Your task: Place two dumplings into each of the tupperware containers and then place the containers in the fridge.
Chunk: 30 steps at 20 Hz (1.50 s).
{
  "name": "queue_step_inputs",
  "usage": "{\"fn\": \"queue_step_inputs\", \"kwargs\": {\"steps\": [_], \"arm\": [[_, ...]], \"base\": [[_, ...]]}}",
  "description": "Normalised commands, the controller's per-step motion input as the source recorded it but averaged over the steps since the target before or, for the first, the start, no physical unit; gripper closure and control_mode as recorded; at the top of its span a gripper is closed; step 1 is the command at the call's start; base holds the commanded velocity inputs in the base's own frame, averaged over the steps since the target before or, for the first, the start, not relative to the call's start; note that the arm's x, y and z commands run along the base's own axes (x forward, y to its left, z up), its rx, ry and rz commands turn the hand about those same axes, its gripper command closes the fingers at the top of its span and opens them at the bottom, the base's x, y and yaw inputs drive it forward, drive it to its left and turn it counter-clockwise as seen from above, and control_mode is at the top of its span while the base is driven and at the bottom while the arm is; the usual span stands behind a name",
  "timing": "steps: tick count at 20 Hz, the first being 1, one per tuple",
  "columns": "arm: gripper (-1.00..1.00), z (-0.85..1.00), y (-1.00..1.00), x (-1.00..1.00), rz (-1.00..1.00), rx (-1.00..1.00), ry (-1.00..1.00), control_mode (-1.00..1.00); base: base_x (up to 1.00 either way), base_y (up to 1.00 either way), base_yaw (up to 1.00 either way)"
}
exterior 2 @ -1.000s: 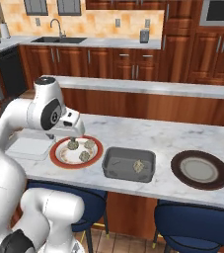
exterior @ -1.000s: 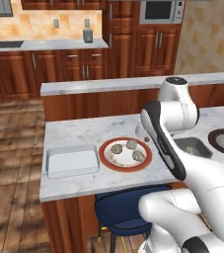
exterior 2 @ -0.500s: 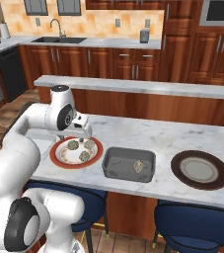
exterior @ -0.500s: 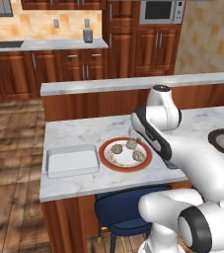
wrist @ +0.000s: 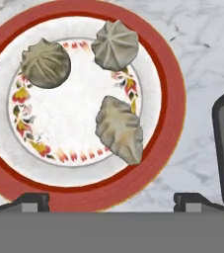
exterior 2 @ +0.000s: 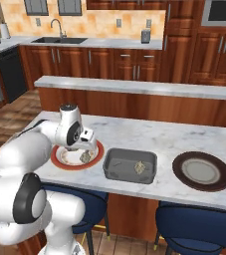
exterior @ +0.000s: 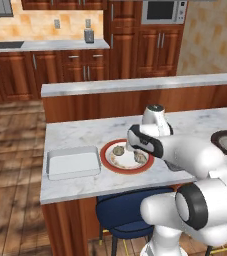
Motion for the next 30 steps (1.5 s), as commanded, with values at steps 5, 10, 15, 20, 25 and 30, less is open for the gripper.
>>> {"fn": "queue_step_inputs", "kwargs": {"steps": [5,10,15,20,25,30], "arm": [[-1.0,-0.4,0.0,0.18,0.0,0.0,0.0,-1.0],[-1.0,-0.31,0.0,0.16,0.0,0.0,0.0,-1.0],[-1.0,-0.28,0.0,0.32,0.0,0.0,0.0,-1.0],[-1.0,-0.09,0.0,0.39,0.0,0.0,0.0,-1.0],[-1.0,-0.26,0.0,0.18,0.0,0.0,0.0,-1.0],[1.0,-0.27,0.0,0.0,0.0,0.0,0.03,-1.0]], "base": [[0.0,0.0,0.0],[0.0,0.0,0.0],[0.0,0.0,0.0],[0.0,0.0,0.0],[0.0,0.0,0.0],[0.0,0.0,0.0]]}}
